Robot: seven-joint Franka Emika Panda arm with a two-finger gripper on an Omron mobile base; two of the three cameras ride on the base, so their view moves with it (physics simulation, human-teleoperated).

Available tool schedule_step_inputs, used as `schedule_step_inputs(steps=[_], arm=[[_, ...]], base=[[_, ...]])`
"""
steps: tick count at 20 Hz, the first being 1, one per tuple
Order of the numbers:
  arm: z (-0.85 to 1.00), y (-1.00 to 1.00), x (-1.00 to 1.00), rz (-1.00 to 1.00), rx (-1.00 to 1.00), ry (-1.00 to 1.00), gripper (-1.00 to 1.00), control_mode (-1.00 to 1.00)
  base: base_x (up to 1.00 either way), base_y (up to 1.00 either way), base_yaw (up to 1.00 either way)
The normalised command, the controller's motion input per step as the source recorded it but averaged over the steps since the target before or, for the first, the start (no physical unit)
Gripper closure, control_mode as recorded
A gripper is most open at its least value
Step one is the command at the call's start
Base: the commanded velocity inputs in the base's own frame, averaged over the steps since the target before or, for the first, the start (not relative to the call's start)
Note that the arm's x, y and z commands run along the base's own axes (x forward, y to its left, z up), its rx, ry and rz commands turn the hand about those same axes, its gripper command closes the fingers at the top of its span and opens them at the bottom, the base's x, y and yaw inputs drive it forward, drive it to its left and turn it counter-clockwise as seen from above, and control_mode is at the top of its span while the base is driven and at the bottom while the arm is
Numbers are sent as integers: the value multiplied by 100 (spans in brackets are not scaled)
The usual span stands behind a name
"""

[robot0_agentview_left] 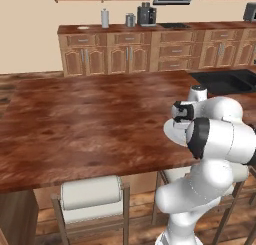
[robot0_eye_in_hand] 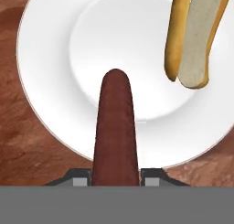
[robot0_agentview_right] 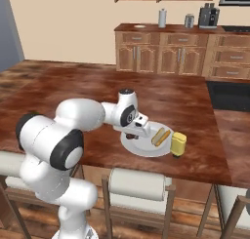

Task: Move the hot dog bun to the plate on the dining table and place the condiment next to that plate. Then navigate to the fridge and take the sausage and place it on the plate as well.

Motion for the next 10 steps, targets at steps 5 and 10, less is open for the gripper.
schedule_step_inputs(steps=[5,10], arm=[[-43,0,48,0,0,0,100,-100],[-31,0,62,0,0,0,100,-100]], base=[[0,0,0],[0,0,0]])
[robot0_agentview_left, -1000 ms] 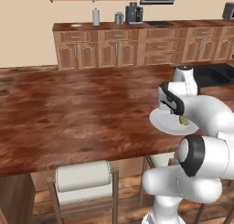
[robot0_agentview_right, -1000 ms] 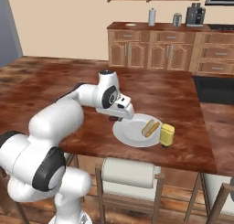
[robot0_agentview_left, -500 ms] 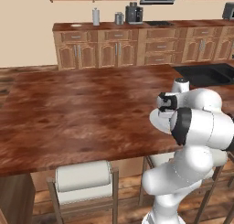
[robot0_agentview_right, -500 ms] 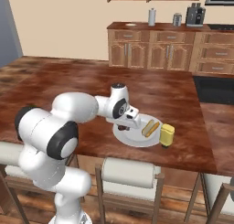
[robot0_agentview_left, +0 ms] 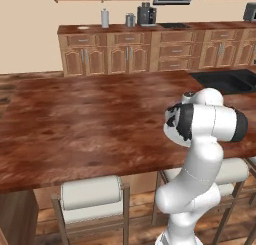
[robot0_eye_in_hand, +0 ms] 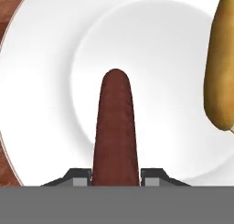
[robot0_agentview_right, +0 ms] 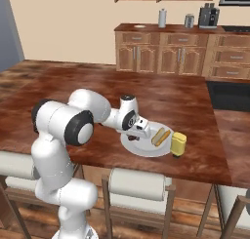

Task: Move the hot dog bun to the plate on the dining table and place the condiment next to that plate. Then navigate to the fridge and take the sausage and place it on the plate as well.

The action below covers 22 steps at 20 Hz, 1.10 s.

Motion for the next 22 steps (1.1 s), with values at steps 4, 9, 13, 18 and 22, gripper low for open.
schedule_step_inputs(steps=[4,9,13,18,22], arm=[[-26,-6,62,0,0,0,100,-100],[-30,-19,30,0,0,0,-100,-100],[-4,-13,-5,0,0,0,-100,-100],[66,0,-41,0,0,-9,-100,-100],[100,6,-65,1,0,-12,-100,-100]], base=[[0,0,0],[0,0,0],[0,0,0],[0,0,0],[0,0,0]])
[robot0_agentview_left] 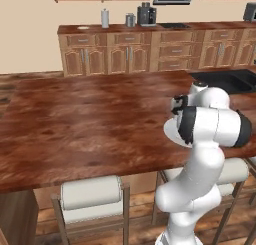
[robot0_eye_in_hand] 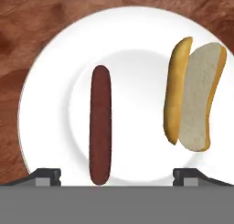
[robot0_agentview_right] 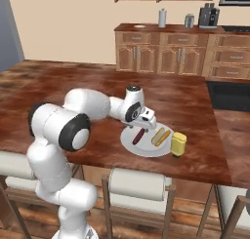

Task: Move the hot dog bun to the plate on the dining table and place the condiment next to that plate. Then navigate to the fridge and take the sausage and place it on the plate as well.

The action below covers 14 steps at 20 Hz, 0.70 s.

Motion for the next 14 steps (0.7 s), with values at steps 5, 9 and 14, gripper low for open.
schedule_step_inputs(steps=[5,9,14], arm=[[100,25,-89,2,0,-9,-100,-100],[92,45,-99,4,-1,-3,-100,-100],[47,67,-100,6,-1,0,-100,-100]], base=[[0,0,0],[0,0,0],[0,0,0]])
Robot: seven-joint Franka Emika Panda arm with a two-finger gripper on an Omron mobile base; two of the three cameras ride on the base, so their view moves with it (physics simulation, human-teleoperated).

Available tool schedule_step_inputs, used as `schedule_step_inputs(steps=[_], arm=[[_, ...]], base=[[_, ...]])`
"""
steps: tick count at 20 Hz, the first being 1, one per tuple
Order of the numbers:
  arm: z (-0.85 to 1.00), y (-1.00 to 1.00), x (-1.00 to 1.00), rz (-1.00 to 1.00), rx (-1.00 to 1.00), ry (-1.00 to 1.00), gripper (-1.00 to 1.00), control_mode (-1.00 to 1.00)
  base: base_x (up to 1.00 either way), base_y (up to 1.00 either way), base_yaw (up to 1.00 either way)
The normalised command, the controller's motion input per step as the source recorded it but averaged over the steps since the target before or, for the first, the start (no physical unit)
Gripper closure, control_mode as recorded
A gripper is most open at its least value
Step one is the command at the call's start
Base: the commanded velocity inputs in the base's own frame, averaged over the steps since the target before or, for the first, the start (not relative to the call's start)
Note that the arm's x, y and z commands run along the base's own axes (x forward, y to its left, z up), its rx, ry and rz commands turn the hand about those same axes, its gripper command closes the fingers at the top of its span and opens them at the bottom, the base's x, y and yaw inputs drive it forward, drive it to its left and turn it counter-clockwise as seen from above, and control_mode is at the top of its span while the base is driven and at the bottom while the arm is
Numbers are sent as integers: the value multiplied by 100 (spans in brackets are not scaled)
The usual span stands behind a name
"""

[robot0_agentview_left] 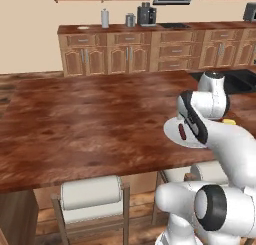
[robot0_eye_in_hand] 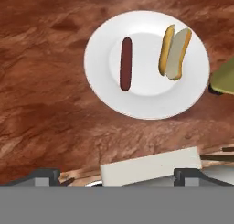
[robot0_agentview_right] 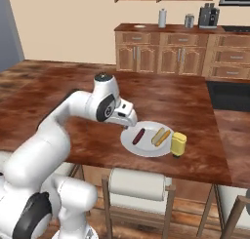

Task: Move the hot dog bun to the plate on the dining table and place the condiment next to that plate. Then navigate to the fridge and take the sausage and place it on the plate as well.

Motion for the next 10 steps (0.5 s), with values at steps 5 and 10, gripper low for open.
schedule_step_inputs(steps=[5,10], arm=[[11,85,-100,10,0,2,-100,-100],[1,89,-100,11,-1,2,-100,-100]], base=[[0,0,0],[0,0,0]])
